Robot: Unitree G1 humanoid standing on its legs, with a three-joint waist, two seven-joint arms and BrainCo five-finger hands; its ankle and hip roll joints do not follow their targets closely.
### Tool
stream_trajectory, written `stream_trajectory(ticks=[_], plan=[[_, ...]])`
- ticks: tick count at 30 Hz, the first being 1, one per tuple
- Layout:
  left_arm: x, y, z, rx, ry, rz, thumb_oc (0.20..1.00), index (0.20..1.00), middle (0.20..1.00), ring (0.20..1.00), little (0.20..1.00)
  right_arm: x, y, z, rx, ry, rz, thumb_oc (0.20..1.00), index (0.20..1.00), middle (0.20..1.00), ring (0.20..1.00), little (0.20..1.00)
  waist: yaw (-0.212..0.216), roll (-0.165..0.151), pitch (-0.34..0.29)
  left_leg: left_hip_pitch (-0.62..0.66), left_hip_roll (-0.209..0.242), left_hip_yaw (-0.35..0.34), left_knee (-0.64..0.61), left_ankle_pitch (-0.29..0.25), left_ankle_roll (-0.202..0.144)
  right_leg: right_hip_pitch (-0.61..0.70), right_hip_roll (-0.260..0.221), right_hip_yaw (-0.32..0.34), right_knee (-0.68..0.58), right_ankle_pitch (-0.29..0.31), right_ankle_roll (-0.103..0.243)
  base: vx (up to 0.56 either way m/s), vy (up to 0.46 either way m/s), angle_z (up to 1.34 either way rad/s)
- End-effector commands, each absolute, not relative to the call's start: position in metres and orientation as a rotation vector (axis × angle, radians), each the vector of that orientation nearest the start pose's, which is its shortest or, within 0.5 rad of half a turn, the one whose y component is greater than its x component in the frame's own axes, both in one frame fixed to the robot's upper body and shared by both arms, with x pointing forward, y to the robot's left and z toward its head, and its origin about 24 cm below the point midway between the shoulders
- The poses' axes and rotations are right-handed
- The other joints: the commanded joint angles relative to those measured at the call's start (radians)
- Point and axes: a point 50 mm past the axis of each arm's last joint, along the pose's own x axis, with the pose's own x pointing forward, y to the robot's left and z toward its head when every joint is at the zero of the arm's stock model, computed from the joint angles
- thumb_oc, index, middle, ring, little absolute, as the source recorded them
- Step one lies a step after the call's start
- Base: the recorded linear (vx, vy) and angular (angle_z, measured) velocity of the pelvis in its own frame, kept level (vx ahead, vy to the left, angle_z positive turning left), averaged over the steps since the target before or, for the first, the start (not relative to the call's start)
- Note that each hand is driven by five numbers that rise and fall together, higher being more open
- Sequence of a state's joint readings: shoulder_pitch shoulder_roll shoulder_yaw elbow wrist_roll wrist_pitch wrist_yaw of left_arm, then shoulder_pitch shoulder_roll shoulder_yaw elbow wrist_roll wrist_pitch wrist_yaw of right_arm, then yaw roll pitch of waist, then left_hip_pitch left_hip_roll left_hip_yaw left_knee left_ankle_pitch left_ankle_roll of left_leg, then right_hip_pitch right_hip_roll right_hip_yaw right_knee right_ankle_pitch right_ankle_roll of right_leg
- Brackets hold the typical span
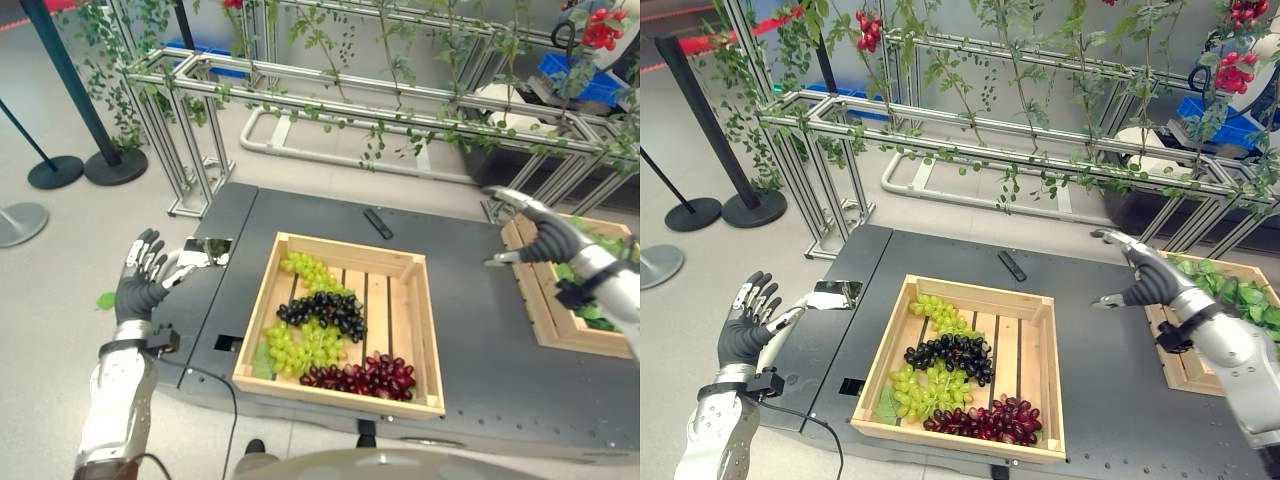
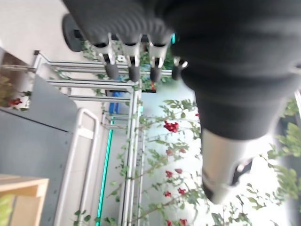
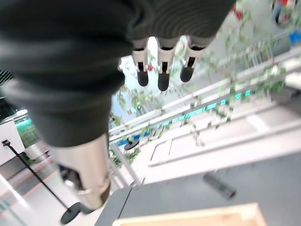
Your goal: Pick up the fruits from the basket on one side to the basket on the other side
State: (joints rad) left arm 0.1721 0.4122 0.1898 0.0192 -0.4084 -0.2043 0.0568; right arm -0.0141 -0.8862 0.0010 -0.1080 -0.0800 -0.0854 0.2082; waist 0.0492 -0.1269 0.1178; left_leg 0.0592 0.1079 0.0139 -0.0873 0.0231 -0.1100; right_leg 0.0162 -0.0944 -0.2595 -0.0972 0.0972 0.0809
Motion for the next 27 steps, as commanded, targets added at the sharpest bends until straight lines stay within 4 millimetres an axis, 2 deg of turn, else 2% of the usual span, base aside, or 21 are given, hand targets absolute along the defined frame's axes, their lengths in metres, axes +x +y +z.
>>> stream_trajectory(ticks=[1, 6, 13, 15, 17, 19, 22, 24, 25, 27], plan=[[0.227, 0.291, 0.094, 0.070, -0.248, 0.288, 1.000, 1.000, 1.000, 1.000, 1.000, 0.278, -0.248, 0.160, -1.081, -0.219, 0.214, 1.000, 1.000, 1.000, 1.000, 1.000, 0.038, -0.032, 0.066, -0.014, -0.018, -0.021, 0.007, -0.033, 0.023, 0.066, -0.014, -0.021, 0.063, -0.143, 0.062, -0.09, -0.033, 0.03], [0.246, 0.283, 0.111, 0.040, -0.324, 0.289, 1.000, 1.000, 1.000, 1.000, 1.000, 0.301, -0.216, 0.153, -1.113, -0.261, 0.238, 1.000, 1.000, 1.000, 1.000, 1.000, 0.076, -0.050, 0.152, -0.100, -0.023, -0.049, 0.057, -0.024, 0.024, -0.005, -0.016, -0.024, 0.112, -0.144, 0.056, -0.14, -0.035, 0.08], [0.277, 0.271, 0.151, 0.002, -0.483, 0.274, 1.000, 1.000, 1.000, 1.000, 1.000, 0.340, -0.169, 0.165, -1.048, -0.372, 0.282, 1.000, 1.000, 1.000, 1.000, 1.000, 0.118, -0.045, 0.269, -0.274, -0.032, -0.088, 0.173, -0.016, 0.017, -0.143, -0.025, -0.035, 0.185, -0.140, 0.049, -0.15, -0.014, 0.16], [0.289, 0.265, 0.163, -0.030, -0.526, 0.263, 1.000, 1.000, 1.000, 1.000, 1.000, 0.354, -0.160, 0.178, -1.129, -0.419, 0.266, 1.000, 1.000, 1.000, 1.000, 1.000, 0.129, -0.036, 0.301, -0.318, -0.031, -0.097, 0.198, -0.012, 0.010, -0.181, -0.029, -0.040, 0.203, -0.142, 0.048, -0.11, -0.011, 0.13], [0.297, 0.261, 0.179, -0.034, -0.584, 0.269, 1.000, 1.000, 1.000, 1.000, 1.000, 0.365, -0.159, 0.194, -1.235, -0.463, 0.218, 1.000, 1.000, 1.000, 1.000, 1.000, 0.138, -0.028, 0.325, -0.352, -0.032, -0.102, 0.220, -0.012, 0.006, -0.209, -0.031, -0.043, 0.221, -0.146, 0.046, -0.09, -0.005, 0.09], [0.310, 0.245, 0.198, -0.077, -0.658, 0.247, 1.000, 1.000, 1.000, 1.000, 1.000, 0.378, -0.155, 0.211, -1.315, -0.514, 0.143, 1.000, 1.000, 1.000, 1.000, 1.000, 0.144, -0.014, 0.359, -0.398, -0.033, -0.112, 0.243, -0.004, 0.002, -0.258, -0.033, -0.044, 0.249, -0.150, 0.040, -0.11, -0.005, 0.17], [0.317, 0.235, 0.209, -0.090, -0.692, 0.237, 1.000, 1.000, 1.000, 1.000, 1.000, 0.387, -0.151, 0.218, -1.400, -0.531, 0.103, 1.000, 1.000, 1.000, 1.000, 1.000, 0.144, -0.008, 0.369, -0.417, -0.031, -0.119, 0.244, 0.002, 0.001, -0.284, -0.033, -0.047, 0.264, -0.154, 0.039, -0.05, -0.014, 0.12], [0.320, 0.229, 0.216, -0.104, -0.714, 0.229, 1.000, 1.000, 1.000, 1.000, 1.000, 0.390, -0.145, 0.220, -1.460, -0.533, 0.111, 1.000, 1.000, 1.000, 1.000, 1.000, 0.142, -0.011, 0.376, -0.426, -0.029, -0.125, 0.241, 0.007, -0.001, -0.297, -0.033, -0.048, 0.267, -0.155, 0.038, -0.02, -0.019, 0.00], [0.322, 0.225, 0.222, -0.100, -0.730, 0.221, 1.000, 1.000, 1.000, 1.000, 1.000, 0.391, -0.135, 0.220, -1.511, -0.549, 0.136, 1.000, 1.000, 1.000, 1.000, 1.000, 0.139, -0.014, 0.387, -0.435, -0.028, -0.127, 0.242, 0.009, -0.001, -0.306, -0.031, -0.048, 0.270, -0.155, 0.038, 0.00, 0.000, 0.00], [0.322, 0.223, 0.226, -0.099, -0.741, 0.220, 1.000, 1.000, 1.000, 1.000, 1.000, 0.391, -0.131, 0.218, -1.532, -0.548, 0.156, 1.000, 1.000, 1.000, 1.000, 1.000, 0.134, -0.015, 0.393, -0.438, -0.029, -0.128, 0.242, 0.010, -0.002, -0.310, -0.031, -0.047, 0.272, -0.155, 0.038, -0.02, -0.010, 0.01]])
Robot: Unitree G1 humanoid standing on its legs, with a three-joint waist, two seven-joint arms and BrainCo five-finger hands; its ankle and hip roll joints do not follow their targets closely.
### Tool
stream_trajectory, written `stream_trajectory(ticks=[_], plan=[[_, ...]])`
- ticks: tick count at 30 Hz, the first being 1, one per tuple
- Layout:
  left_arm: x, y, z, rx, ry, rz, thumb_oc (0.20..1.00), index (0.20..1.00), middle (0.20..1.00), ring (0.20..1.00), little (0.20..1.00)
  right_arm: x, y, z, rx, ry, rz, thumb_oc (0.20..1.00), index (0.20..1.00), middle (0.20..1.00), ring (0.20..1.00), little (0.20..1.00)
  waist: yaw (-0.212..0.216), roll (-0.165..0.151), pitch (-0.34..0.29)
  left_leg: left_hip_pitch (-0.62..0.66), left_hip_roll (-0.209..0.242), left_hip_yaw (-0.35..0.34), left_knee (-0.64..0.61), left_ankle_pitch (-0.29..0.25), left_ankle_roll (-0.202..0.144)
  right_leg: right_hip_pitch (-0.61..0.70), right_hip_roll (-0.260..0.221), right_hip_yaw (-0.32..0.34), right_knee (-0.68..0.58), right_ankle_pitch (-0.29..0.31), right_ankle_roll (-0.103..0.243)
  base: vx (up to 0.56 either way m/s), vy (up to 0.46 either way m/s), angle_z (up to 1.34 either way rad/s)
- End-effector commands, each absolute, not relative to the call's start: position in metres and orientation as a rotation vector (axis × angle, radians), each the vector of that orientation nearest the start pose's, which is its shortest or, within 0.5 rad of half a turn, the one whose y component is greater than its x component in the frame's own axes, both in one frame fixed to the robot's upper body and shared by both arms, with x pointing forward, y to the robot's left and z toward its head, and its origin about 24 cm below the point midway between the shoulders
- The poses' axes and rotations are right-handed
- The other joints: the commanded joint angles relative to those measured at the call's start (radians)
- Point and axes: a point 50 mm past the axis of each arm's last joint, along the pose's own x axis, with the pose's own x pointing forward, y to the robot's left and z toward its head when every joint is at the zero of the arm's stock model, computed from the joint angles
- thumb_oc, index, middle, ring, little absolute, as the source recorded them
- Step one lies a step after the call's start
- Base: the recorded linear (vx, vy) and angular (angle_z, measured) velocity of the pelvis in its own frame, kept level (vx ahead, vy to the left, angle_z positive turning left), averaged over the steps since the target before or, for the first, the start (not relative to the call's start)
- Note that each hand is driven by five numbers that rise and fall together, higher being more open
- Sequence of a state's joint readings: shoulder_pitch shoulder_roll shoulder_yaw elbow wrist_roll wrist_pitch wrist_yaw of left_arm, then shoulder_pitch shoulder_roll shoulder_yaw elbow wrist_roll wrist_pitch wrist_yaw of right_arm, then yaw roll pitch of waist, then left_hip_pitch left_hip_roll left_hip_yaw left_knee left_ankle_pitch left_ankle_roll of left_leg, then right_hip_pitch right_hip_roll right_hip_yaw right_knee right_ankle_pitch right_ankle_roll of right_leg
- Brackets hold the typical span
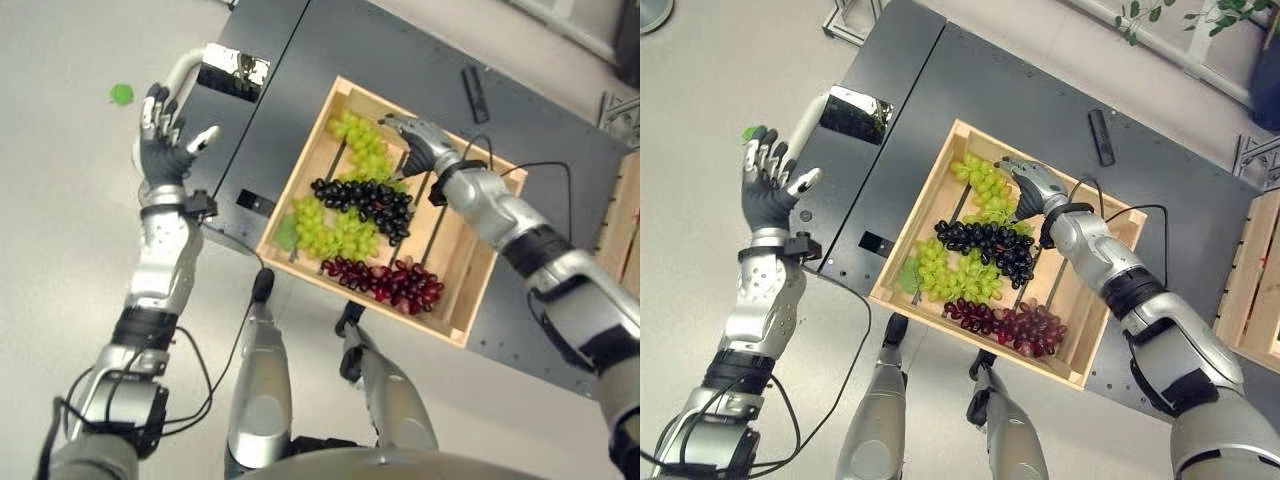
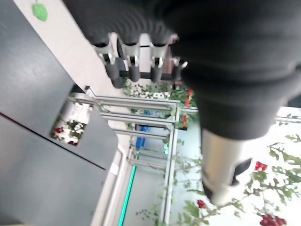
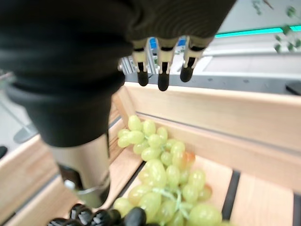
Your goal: Pick up the fruits from the basket on one side to the basket on the other side
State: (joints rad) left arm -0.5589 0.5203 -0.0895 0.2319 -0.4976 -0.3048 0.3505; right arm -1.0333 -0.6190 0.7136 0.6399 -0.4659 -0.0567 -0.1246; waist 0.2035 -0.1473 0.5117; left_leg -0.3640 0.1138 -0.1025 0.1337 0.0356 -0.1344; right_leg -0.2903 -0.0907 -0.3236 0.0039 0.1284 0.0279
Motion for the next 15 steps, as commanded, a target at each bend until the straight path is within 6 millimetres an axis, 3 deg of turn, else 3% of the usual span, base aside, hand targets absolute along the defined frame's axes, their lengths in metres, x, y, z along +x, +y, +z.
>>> stream_trajectory(ticks=[1, 7, 15], plan=[[0.322, 0.222, 0.228, -0.096, -0.750, 0.220, 1.000, 1.000, 1.000, 1.000, 1.000, 0.391, -0.128, 0.219, -1.542, -0.556, 0.163, 1.000, 1.000, 1.000, 1.000, 1.000, -0.022, 0.003, 0.004, -0.017, -0.034, -0.013, 0.021, -0.003, 0.023, -0.003, -0.035, 0.017, 0.168, -0.186, 0.090, 0.00, 0.000, 0.00], [0.319, 0.222, 0.243, -0.101, -0.805, 0.237, 1.000, 1.000, 1.000, 1.000, 1.000, 0.391, -0.122, 0.208, -1.531, -0.509, 0.212, 1.000, 1.000, 1.000, 1.000, 1.000, -0.034, -0.010, 0.008, -0.043, -0.034, -0.018, 0.024, -0.004, 0.021, -0.027, -0.033, 0.017, 0.163, -0.180, 0.092, 0.00, -0.006, 0.06], [0.316, 0.218, 0.249, -0.092, -0.826, 0.228, 1.000, 1.000, 1.000, 1.000, 1.000, 0.399, -0.134, 0.203, -1.489, -0.378, 0.193, 1.000, 1.000, 1.000, 1.000, 1.000, -0.046, -0.013, 0.008, -0.108, -0.045, -0.024, 0.038, -0.003, 0.020, -0.089, -0.038, 0.013, 0.183, -0.182, 0.091, 0.00, -0.001, 0.01]])
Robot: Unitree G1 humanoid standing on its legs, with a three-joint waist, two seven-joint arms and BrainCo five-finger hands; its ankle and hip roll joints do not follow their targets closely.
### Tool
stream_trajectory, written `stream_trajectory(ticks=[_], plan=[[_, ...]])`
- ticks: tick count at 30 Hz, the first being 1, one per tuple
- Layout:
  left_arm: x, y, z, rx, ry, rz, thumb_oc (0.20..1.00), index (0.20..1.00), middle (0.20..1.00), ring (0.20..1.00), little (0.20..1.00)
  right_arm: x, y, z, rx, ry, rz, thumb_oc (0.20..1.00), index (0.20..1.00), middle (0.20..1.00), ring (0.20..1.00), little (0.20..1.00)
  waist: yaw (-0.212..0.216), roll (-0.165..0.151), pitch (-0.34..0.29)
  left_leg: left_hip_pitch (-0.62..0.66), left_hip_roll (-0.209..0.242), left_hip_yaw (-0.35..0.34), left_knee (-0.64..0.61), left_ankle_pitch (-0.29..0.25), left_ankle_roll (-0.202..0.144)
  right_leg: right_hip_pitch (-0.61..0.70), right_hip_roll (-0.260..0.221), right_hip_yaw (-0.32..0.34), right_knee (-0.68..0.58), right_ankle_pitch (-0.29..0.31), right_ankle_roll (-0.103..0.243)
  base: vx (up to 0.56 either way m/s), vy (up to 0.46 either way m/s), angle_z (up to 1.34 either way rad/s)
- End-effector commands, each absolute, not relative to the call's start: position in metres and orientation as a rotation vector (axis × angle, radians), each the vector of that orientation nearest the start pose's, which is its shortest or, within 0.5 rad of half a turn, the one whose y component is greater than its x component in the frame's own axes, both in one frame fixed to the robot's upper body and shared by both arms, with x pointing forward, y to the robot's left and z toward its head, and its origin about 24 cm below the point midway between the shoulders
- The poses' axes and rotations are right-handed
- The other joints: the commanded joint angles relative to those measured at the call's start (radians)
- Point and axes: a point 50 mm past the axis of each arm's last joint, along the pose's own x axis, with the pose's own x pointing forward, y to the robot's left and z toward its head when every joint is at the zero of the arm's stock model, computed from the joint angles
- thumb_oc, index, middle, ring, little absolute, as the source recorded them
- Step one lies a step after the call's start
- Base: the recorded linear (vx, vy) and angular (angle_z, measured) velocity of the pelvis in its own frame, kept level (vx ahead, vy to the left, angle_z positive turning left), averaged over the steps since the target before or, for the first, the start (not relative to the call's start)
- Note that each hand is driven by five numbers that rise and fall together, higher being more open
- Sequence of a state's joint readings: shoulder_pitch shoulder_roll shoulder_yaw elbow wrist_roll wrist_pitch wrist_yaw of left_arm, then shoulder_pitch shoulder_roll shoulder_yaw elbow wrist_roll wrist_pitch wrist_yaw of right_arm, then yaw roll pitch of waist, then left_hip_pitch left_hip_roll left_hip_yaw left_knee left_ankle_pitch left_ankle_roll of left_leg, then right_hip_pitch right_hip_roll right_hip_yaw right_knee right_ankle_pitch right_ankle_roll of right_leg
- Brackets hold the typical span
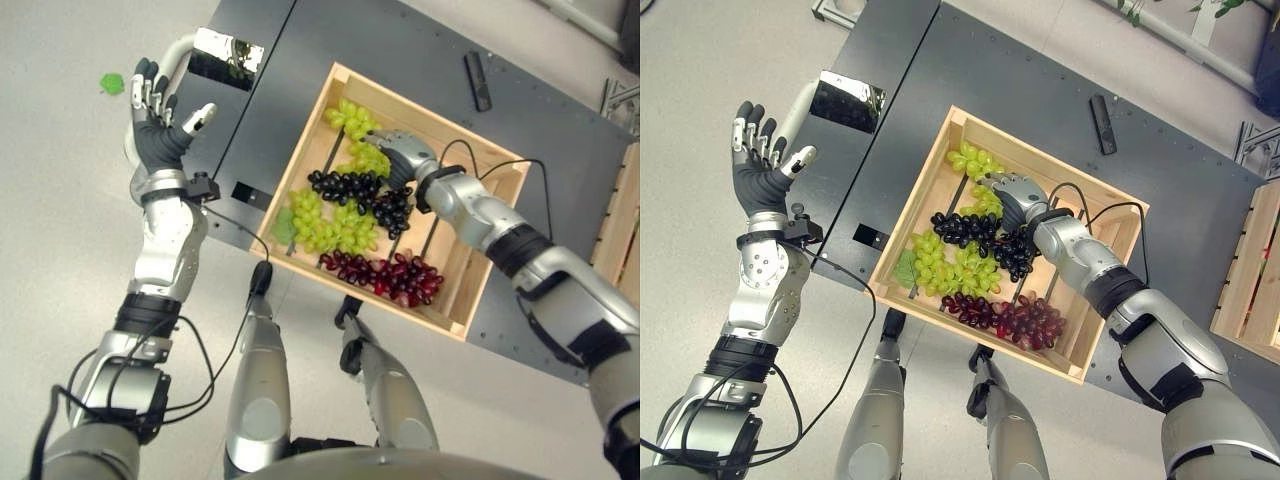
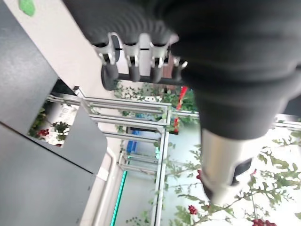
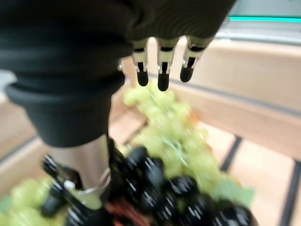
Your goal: Pick up the fruits from the basket on one side to the basket on the other side
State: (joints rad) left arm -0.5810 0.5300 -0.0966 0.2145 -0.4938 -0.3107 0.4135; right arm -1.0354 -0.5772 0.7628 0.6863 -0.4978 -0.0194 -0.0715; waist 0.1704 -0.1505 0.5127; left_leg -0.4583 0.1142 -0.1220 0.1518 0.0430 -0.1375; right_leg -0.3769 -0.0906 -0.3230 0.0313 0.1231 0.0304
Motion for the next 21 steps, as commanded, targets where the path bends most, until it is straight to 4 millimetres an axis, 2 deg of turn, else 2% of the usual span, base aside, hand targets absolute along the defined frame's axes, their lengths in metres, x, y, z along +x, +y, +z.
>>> stream_trajectory(ticks=[1, 11, 21], plan=[[0.316, 0.217, 0.248, -0.093, -0.825, 0.227, 1.000, 1.000, 1.000, 1.000, 1.000, 0.400, -0.135, 0.203, -1.483, -0.367, 0.188, 1.000, 1.000, 1.000, 1.000, 1.000, -0.015, -0.009, 0.007, -0.022, -0.046, -0.006, 0.024, -0.011, 0.024, -0.013, -0.039, 0.013, 0.160, -0.177, 0.088, -0.01, 0.009, 0.10], [0.316, 0.207, 0.250, -0.071, -0.824, 0.190, 1.000, 1.000, 1.000, 1.000, 1.000, 0.403, -0.133, 0.187, -1.440, -0.256, 0.264, 1.000, 1.000, 1.000, 1.000, 1.000, -0.023, -0.008, 0.007, -0.071, -0.049, -0.019, 0.017, -0.001, 0.018, -0.065, -0.040, 0.004, 0.172, -0.181, 0.086, -0.01, -0.004, 0.02], [0.317, 0.202, 0.249, -0.075, -0.817, 0.188, 1.000, 1.000, 1.000, 1.000, 1.000, 0.399, -0.114, 0.173, -1.403, -0.261, 0.316, 1.000, 1.000, 1.000, 1.000, 1.000, -0.032, -0.015, 0.007, -0.143, -0.053, -0.038, 0.037, 0.005, 0.020, -0.136, -0.041, -0.008, 0.201, -0.182, 0.084, 0.00, -0.007, 0.04]])
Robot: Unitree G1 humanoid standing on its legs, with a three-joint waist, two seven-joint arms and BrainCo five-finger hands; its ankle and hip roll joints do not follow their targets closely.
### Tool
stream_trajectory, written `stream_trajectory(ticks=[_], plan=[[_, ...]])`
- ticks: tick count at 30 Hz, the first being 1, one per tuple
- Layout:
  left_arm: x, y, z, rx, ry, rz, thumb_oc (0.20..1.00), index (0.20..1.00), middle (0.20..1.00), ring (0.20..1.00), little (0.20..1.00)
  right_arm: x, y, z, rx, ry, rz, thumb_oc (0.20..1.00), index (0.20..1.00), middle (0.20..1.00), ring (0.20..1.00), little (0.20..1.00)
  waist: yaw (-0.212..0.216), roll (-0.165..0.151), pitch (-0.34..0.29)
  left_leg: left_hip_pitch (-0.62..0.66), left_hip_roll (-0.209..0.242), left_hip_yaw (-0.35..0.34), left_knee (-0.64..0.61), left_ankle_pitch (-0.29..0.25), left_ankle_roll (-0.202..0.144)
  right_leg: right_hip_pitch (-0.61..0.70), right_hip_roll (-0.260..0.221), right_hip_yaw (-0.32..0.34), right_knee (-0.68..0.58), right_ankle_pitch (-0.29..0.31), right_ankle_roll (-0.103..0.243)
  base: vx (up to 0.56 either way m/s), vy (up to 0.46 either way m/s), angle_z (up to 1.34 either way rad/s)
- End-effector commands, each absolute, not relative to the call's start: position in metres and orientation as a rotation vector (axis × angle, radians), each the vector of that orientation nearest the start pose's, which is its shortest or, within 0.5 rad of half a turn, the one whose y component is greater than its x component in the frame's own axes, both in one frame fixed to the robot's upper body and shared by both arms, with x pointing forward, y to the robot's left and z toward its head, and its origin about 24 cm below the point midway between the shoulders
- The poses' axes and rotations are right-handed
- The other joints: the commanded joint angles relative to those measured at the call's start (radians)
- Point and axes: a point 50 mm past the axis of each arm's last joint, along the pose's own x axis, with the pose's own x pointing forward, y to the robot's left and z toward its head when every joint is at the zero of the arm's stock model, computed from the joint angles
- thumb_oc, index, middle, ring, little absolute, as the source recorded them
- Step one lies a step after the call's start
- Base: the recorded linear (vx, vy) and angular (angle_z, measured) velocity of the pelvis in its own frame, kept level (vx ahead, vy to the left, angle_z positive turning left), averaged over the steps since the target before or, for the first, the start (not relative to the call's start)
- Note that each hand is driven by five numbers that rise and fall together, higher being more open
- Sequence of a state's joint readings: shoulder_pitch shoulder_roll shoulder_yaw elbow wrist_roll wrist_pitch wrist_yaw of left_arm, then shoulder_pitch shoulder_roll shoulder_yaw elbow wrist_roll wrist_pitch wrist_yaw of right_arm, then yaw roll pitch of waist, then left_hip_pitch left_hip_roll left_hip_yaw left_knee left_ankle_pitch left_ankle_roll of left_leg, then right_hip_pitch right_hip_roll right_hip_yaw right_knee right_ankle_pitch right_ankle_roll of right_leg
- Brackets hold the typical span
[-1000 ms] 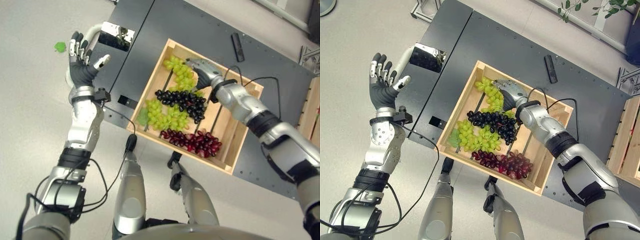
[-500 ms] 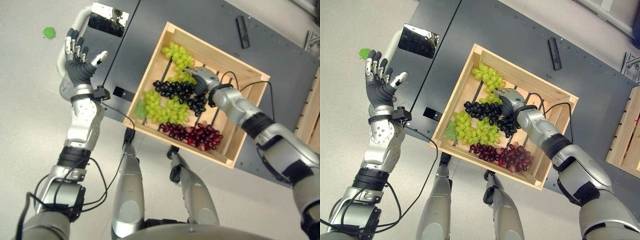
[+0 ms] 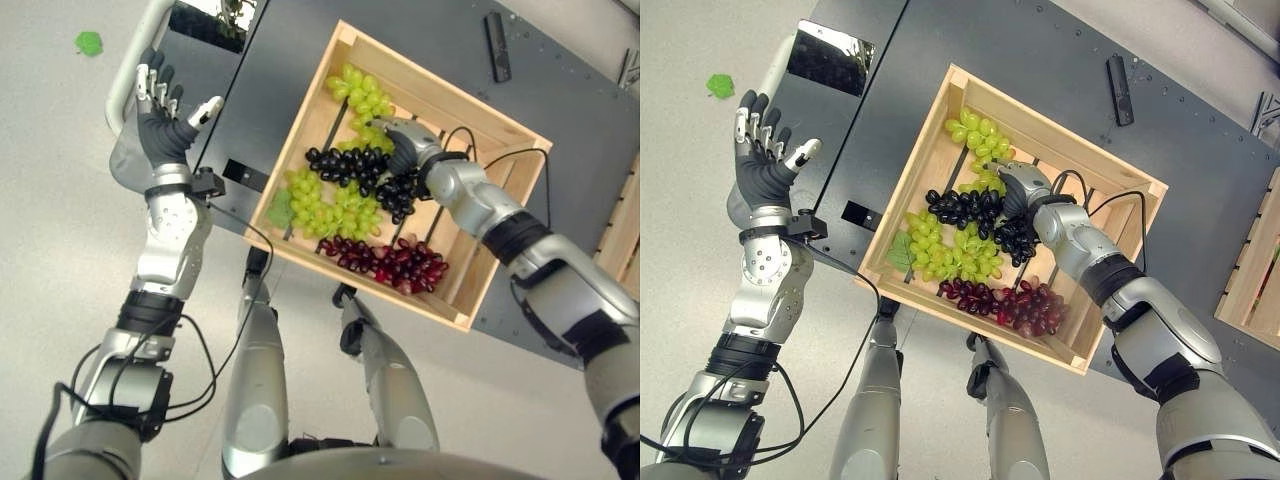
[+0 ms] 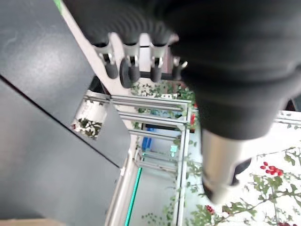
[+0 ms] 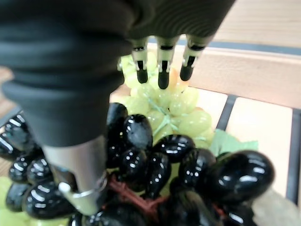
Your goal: Pick up the fruits from the basket on one side to the basket on the other side
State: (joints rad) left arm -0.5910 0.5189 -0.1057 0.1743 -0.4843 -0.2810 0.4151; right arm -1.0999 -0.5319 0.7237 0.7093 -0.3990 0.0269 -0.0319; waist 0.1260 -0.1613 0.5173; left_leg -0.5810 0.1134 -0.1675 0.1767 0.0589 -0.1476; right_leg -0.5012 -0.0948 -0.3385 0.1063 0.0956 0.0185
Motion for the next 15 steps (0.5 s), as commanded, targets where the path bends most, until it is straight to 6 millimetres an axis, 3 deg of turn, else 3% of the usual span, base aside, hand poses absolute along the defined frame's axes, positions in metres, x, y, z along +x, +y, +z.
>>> stream_trajectory(ticks=[1, 8, 15], plan=[[0.317, 0.202, 0.247, -0.073, -0.810, 0.188, 1.000, 1.000, 1.000, 1.000, 1.000, 0.398, -0.112, 0.169, -1.401, -0.255, 0.329, 1.000, 1.000, 1.000, 1.000, 1.000, 0.013, -0.004, 0.003, -0.017, -0.051, 0.008, 0.015, -0.019, 0.029, -0.010, -0.035, 0.009, 0.129, -0.160, 0.096, 0.00, 0.000, 0.00], [0.316, 0.202, 0.242, -0.066, -0.787, 0.205, 1.000, 1.000, 1.000, 1.000, 1.000, 0.381, -0.089, 0.144, -1.271, -0.262, 0.453, 1.000, 1.000, 1.000, 1.000, 1.000, -0.001, -0.017, 0.003, -0.017, -0.046, 0.004, 0.009, -0.019, 0.029, -0.011, -0.033, 0.008, 0.128, -0.163, 0.097, 0.01, -0.002, 0.00], [0.313, 0.209, 0.240, -0.053, -0.784, 0.234, 1.000, 1.000, 1.000, 1.000, 1.000, 0.360, -0.088, 0.127, -1.174, -0.264, 0.542, 1.000, 1.000, 1.000, 1.000, 1.000, -0.015, -0.043, 0.003, -0.012, -0.043, 0.003, -0.004, -0.016, 0.028, -0.005, -0.029, 0.005, 0.120, -0.162, 0.102, 0.01, -0.005, 0.01]])
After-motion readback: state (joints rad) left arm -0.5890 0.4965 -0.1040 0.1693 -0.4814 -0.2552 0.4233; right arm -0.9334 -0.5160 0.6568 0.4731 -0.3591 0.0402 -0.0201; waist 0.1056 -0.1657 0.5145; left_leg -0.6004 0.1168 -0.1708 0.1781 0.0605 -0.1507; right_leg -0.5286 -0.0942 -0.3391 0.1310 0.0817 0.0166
